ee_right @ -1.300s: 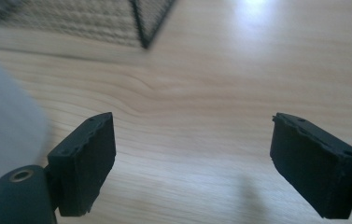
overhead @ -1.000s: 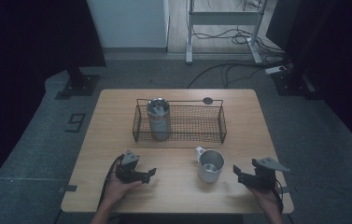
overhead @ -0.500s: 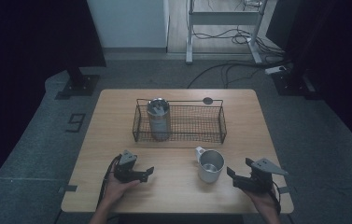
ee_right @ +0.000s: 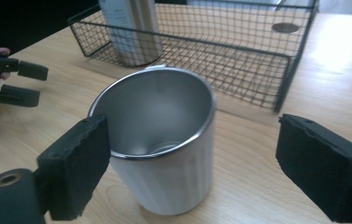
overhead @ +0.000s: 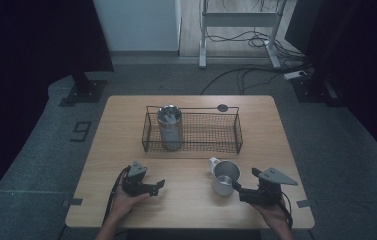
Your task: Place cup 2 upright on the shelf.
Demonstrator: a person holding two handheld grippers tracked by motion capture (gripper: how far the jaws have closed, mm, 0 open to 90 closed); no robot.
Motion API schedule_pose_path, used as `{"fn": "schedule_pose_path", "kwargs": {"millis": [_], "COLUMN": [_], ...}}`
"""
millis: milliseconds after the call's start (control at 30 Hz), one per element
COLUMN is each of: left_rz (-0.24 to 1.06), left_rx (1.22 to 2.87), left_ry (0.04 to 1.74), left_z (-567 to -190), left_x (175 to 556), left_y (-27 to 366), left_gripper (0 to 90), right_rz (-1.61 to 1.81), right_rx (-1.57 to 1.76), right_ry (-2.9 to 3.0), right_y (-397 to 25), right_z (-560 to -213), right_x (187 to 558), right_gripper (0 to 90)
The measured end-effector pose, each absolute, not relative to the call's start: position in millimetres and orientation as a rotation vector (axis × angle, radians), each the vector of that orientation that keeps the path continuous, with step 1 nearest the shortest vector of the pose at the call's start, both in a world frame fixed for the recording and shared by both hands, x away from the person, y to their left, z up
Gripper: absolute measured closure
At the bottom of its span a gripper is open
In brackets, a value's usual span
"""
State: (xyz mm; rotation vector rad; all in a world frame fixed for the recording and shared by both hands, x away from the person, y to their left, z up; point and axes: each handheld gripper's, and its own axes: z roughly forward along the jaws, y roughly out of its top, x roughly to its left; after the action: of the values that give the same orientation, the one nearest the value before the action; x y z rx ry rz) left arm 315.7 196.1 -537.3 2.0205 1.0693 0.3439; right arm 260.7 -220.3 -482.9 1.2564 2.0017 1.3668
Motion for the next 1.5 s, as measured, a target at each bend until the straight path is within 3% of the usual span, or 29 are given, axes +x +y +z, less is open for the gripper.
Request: {"fn": "schedule_pose_path", "kwargs": {"millis": [467,1167,1500], "left_rz": [0.313,0.315,0.325], "left_rx": [2.025,2.027,2.004], "left_ry": [1.05,1.068,1.098], "left_z": [-536,-537,-535], "left_x": [311,312,314], "left_y": [193,195,203], "left_gripper": [8.5,9.6,10.0], "right_rz": [1.309,1.257,1.235], "right_rx": [1.23,1.198,1.179], "right_ry": [2.074,2.102,2.086], "right_y": [-198,-168,-167], "right_z": [-494,-508,-510], "right_x": [271,293,294], "right_gripper": [0.0,0.0,5.6]}}
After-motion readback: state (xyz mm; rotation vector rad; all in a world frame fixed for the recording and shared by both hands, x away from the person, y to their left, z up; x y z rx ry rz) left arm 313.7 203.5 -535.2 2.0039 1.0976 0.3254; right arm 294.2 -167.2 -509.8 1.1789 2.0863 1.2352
